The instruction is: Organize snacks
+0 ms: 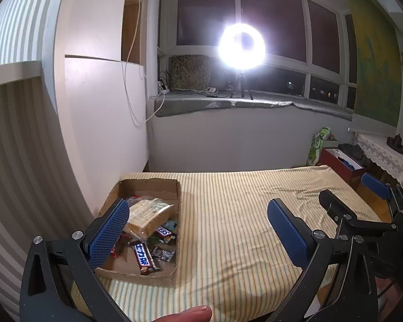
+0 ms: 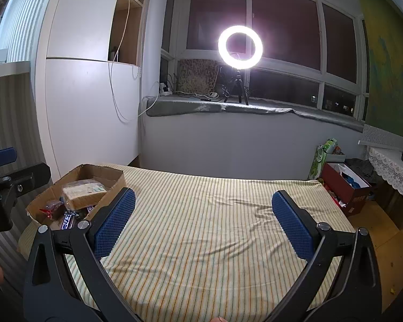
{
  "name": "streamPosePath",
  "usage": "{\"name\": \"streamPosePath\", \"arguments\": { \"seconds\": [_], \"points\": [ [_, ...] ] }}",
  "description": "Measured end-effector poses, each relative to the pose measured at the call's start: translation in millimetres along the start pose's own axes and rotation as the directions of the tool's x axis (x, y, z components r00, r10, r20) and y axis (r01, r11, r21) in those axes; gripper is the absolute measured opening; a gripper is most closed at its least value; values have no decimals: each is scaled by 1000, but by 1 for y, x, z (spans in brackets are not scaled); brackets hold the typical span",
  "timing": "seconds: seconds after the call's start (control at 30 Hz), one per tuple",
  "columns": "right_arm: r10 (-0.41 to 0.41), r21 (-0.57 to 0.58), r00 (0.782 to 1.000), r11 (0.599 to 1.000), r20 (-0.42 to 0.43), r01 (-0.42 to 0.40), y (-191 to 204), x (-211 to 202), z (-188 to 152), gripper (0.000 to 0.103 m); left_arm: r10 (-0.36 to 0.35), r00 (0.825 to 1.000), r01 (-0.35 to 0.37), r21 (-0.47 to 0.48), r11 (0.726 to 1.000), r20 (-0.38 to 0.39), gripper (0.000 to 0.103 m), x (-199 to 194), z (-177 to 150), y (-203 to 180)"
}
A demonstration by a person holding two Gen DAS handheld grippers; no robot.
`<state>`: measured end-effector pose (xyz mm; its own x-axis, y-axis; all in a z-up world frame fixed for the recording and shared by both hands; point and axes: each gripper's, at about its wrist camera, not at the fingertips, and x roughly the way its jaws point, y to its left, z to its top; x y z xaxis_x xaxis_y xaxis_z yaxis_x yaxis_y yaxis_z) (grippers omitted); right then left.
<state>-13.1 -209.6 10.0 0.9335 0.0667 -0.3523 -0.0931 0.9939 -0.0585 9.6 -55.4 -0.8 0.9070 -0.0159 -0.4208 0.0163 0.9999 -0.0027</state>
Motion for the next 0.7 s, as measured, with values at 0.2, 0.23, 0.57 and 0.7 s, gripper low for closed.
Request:
{"name": "streamPosePath", "arguments": {
  "seconds": [0.2, 0.23, 0.57, 0.7],
  "points": [
    [1, -1, 1000, 1000, 1, -1, 0, -1, 1, 103, -1, 1000, 1, -2, 1000, -5, 102, 1, 0, 2],
    [2, -1, 1000, 1000, 1, -2, 0, -1, 1, 103, -2, 1000, 2, -2, 1000, -5, 102, 0, 0, 2],
    [1, 0, 1000, 1000, -1, -1, -1, -1, 0, 103, 0, 1000, 0, 5, 1000, -7, 102, 0, -1, 2],
    [-2, 2, 1000, 1000, -1, 2, 0, -3, 0, 103, -1, 1000, 1, 9, 1000, -10, 102, 1, -1, 3]
  ]
}}
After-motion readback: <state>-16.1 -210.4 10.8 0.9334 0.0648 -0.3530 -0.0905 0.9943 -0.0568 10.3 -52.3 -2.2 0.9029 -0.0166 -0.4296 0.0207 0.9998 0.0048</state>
